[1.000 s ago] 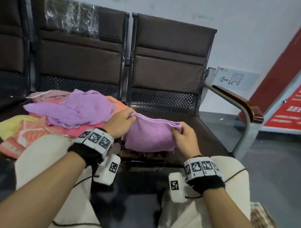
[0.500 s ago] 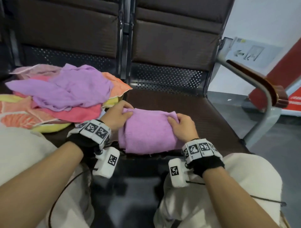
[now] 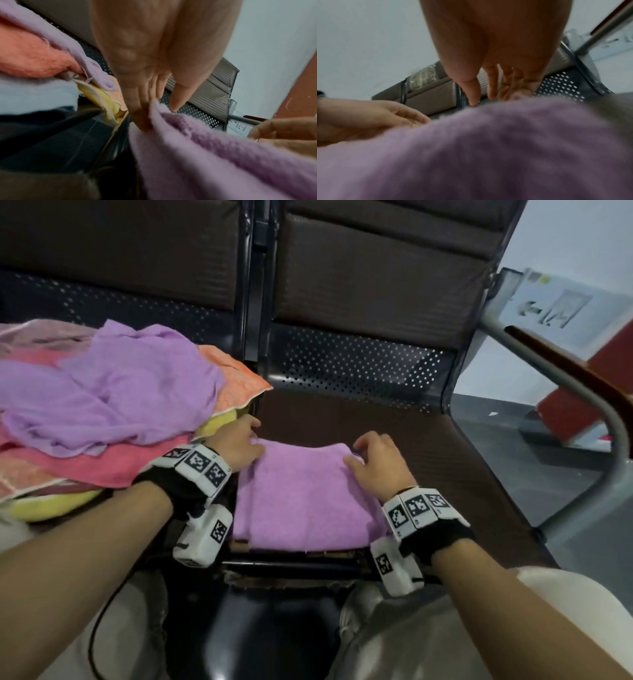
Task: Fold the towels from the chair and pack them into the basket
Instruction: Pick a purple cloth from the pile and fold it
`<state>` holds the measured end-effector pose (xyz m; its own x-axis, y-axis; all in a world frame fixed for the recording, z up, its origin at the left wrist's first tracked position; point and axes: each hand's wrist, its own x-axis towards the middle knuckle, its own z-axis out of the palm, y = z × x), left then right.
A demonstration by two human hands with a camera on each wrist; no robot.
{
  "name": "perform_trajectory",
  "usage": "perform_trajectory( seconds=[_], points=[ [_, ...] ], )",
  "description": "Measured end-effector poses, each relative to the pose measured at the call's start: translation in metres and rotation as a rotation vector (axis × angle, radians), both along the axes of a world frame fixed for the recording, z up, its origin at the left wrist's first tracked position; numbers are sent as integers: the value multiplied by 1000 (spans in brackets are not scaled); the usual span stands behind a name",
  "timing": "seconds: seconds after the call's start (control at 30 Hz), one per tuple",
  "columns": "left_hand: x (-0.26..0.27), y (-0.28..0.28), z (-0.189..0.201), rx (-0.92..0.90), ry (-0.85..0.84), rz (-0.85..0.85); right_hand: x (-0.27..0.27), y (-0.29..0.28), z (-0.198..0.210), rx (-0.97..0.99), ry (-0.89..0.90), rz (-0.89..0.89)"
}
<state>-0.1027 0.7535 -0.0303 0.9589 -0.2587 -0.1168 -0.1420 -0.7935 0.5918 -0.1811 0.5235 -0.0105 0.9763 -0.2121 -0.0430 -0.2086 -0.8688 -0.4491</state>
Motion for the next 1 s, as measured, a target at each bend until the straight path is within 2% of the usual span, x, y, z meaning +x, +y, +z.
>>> perform_trajectory(
  seconds=[0.07, 0.17, 0.27, 0.3, 0.37, 0.47, 0.57, 0.6, 0.73, 0.8, 0.87, 1.0],
  points=[
    [-9, 1, 2, -12, -86, -10, -12, -2, 7, -55, -32, 217],
    [-30, -1, 14, -40, -238, -91, -31, 0, 19, -66, 158, 537],
    [-56, -7, 26, -32, -129, -353, -41, 5, 20, -186, 357, 684],
    [-65, -9, 26, -3, -85, -434, -44, 6, 17, -235, 354, 687],
    [-80, -13, 24, 36, -54, -500, -48, 8, 13, -264, 237, 656],
    [-95, -14, 19, 121, -74, -496, -54, 6, 14, -170, 109, 608],
    [-101, -6, 18, 365, -146, -543, -54, 2, 16, -63, 45, 570],
    [-102, -4, 19, 395, -170, -541, -55, 1, 16, -54, 41, 555],
    [-103, -2, 28, 250, -177, -453, -65, -2, 18, -123, 139, 584],
    [-97, -1, 34, 213, -155, -482, -68, 1, 16, -192, 223, 596],
    [-90, 1, 38, 185, -131, -533, -65, 3, 17, -237, 200, 568],
    [-73, 6, 43, 84, -110, -503, -49, -2, 34, -75, 150, 456]
  ],
)
